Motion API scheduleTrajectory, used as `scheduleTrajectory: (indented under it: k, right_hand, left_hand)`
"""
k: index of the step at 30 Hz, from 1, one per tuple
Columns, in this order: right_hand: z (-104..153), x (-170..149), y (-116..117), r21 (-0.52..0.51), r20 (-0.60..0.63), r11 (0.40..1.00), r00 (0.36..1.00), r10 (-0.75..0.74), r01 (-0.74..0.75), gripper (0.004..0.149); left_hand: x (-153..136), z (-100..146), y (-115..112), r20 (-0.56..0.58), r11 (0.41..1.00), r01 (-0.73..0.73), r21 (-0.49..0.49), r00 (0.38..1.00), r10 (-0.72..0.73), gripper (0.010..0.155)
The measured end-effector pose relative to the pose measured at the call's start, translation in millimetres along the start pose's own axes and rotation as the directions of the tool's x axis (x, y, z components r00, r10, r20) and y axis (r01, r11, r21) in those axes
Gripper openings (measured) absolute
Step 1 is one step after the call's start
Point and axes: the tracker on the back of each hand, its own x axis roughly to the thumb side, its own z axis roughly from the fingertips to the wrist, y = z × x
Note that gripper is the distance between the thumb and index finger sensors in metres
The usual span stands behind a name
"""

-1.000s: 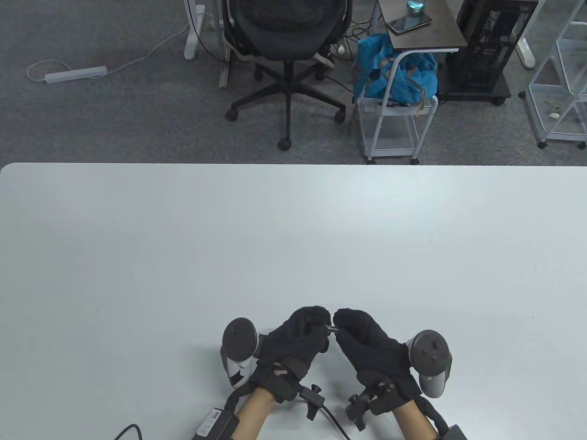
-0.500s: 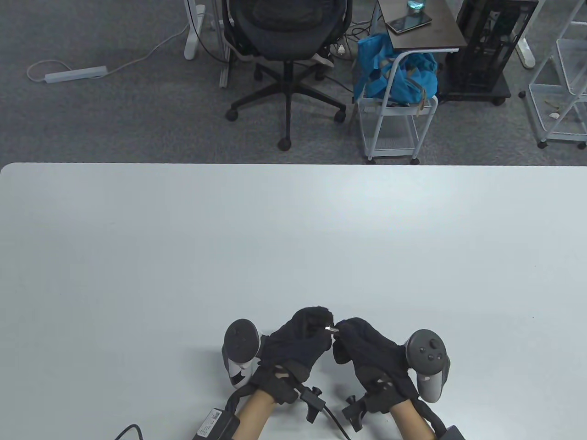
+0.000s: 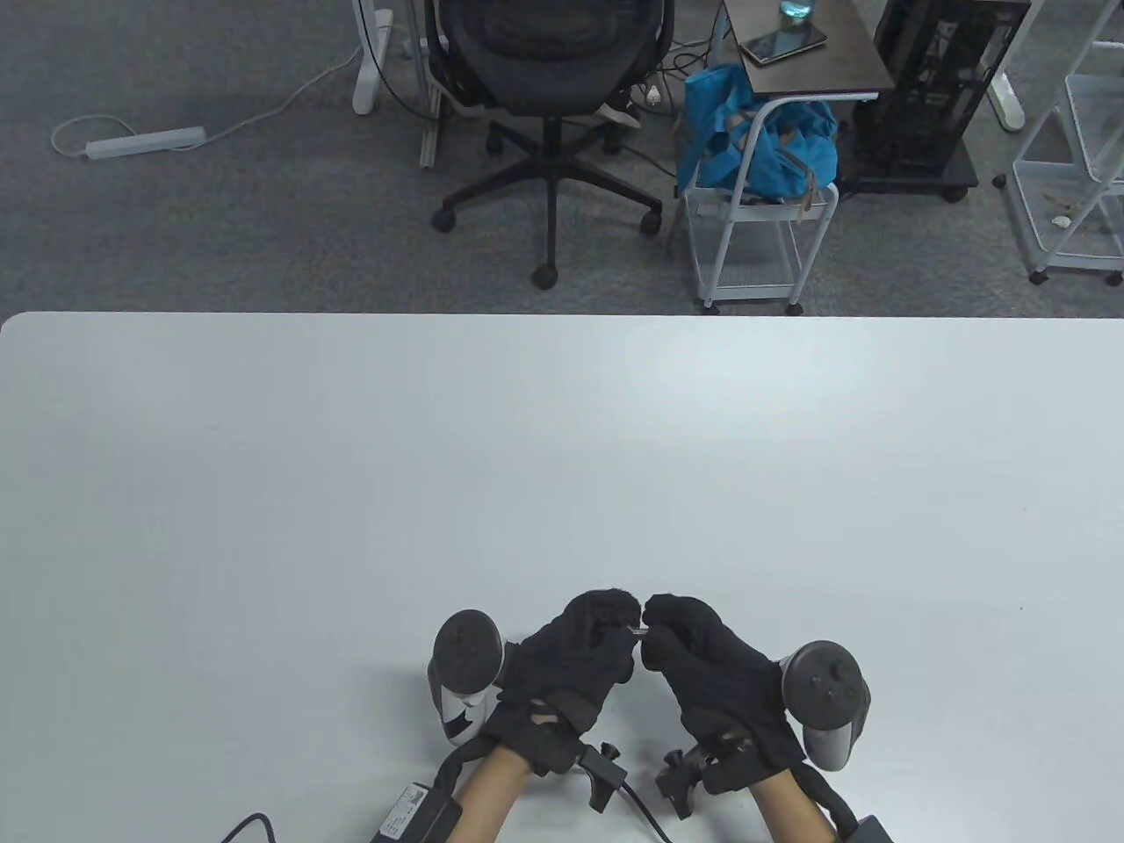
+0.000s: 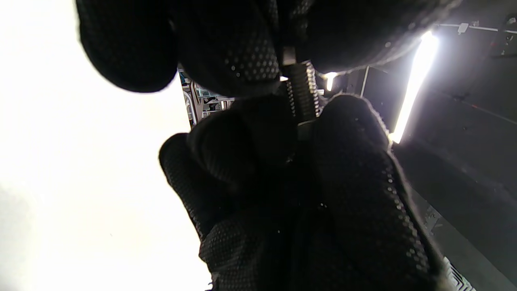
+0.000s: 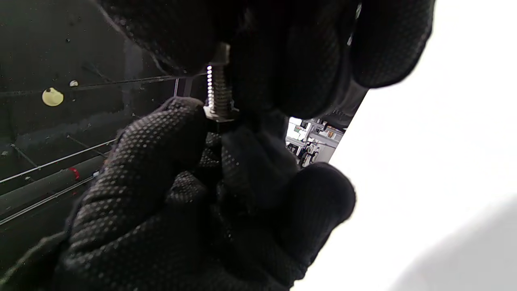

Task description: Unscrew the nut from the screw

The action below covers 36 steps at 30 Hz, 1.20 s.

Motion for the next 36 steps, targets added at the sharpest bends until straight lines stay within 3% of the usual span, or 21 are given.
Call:
scheduleTrajectory:
  k: [5, 7, 11, 13, 18, 25, 32, 36]
  right_hand:
    - [-1.2, -3.2, 0.6, 0.055, -0.017, 0.998, 0.999, -0.037, 0.038, 0.05]
    - [-1.8, -6.4, 1.0, 0.088, -0.048, 0.995, 0.998, -0.05, 0.054, 0.06]
    - [1.4, -17.3, -0.2, 0.03, -0.141, 0.996, 0.986, -0.084, 0.089, 0.077]
    - [1.9, -20.7, -0.9, 0.046, -0.197, 0.997, 0.979, -0.054, 0.064, 0.08]
    - [0.9, -18.1, 2.7, 0.03, -0.189, 0.998, 0.98, -0.055, 0.062, 0.059]
    - [-1.0, -9.5, 2.1, 0.039, -0.097, 0.997, 0.994, -0.058, 0.062, 0.054]
    - [0.8, -5.4, 0.1, -0.052, -0.028, 0.998, 0.999, -0.025, 0.024, 0.047]
    - [-0.4, -4.8, -0.2, 0.005, -0.025, 0.998, 0.998, -0.057, 0.057, 0.048]
  left_hand:
    - [-3.0, 0.6, 2.6, -0.017, 1.0, -0.017, 0.018, 1.0, 0.017, 0.051]
    - [-3.1, 0.3, 3.6, -0.018, 0.999, -0.026, 0.02, 1.0, 0.026, 0.05]
    - [-1.3, -0.1, 2.9, 0.001, 1.0, -0.01, 0.003, 1.0, 0.01, 0.049]
    - [-0.4, -0.5, 1.5, 0.013, 1.0, -0.002, -0.01, 1.0, 0.002, 0.049]
    - [1.3, -0.3, -1.2, 0.029, 0.999, 0.028, -0.024, 0.999, -0.027, 0.049]
    - [-0.4, 0.2, 0.8, -0.001, 1.0, 0.008, 0.005, 1.0, -0.008, 0.049]
    - [0.4, 0.8, 0.5, -0.006, 1.0, 0.006, 0.005, 1.0, -0.006, 0.05]
    - [-0.3, 1.3, 1.5, -0.014, 0.999, -0.005, 0.032, 1.0, 0.005, 0.051]
